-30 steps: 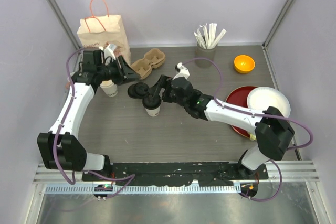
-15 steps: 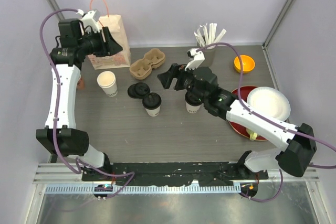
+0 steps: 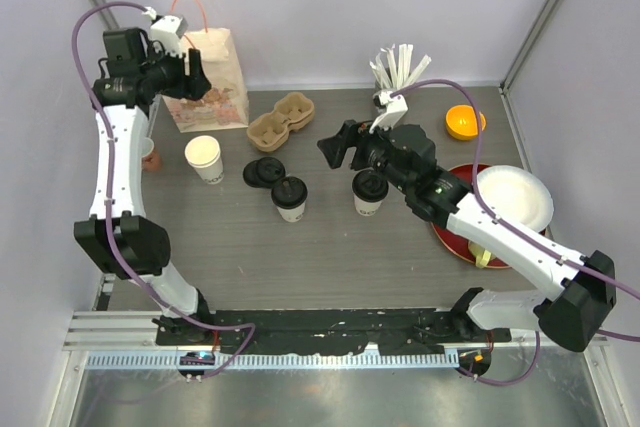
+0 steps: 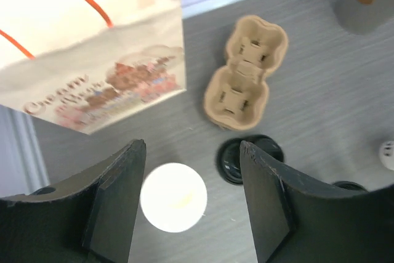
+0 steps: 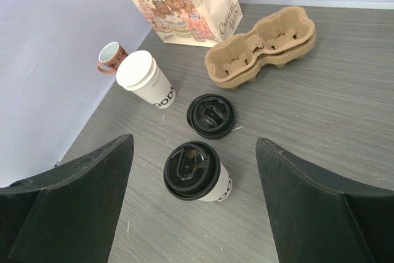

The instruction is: Pack the takeout coffee

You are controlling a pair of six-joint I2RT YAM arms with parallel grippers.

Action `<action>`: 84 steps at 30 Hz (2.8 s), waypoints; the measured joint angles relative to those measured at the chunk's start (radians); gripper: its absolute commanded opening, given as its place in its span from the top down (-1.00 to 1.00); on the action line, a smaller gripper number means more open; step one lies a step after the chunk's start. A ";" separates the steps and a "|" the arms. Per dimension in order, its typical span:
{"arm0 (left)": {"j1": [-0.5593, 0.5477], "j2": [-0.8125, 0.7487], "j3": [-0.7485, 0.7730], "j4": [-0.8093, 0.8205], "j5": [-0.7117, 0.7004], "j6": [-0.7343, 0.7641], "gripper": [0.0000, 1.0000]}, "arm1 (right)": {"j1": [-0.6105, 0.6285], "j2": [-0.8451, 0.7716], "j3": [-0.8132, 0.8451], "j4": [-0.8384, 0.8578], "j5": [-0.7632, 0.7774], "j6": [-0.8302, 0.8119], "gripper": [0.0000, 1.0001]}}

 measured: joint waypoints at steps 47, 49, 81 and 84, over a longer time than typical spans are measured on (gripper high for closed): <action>0.206 0.451 0.230 0.565 0.161 -0.167 0.44 | -0.074 0.314 0.090 0.079 -0.196 0.053 -0.71; 0.201 0.451 0.232 0.592 0.160 -0.187 0.77 | -0.074 0.314 0.090 0.079 -0.196 0.054 -0.70; 0.071 0.185 0.192 0.889 0.114 -0.145 1.00 | -0.076 0.140 -0.026 0.087 -0.153 0.088 -0.67; 0.064 0.148 0.194 0.872 0.128 -0.190 1.00 | -0.076 0.099 -0.032 0.080 -0.127 0.085 -0.68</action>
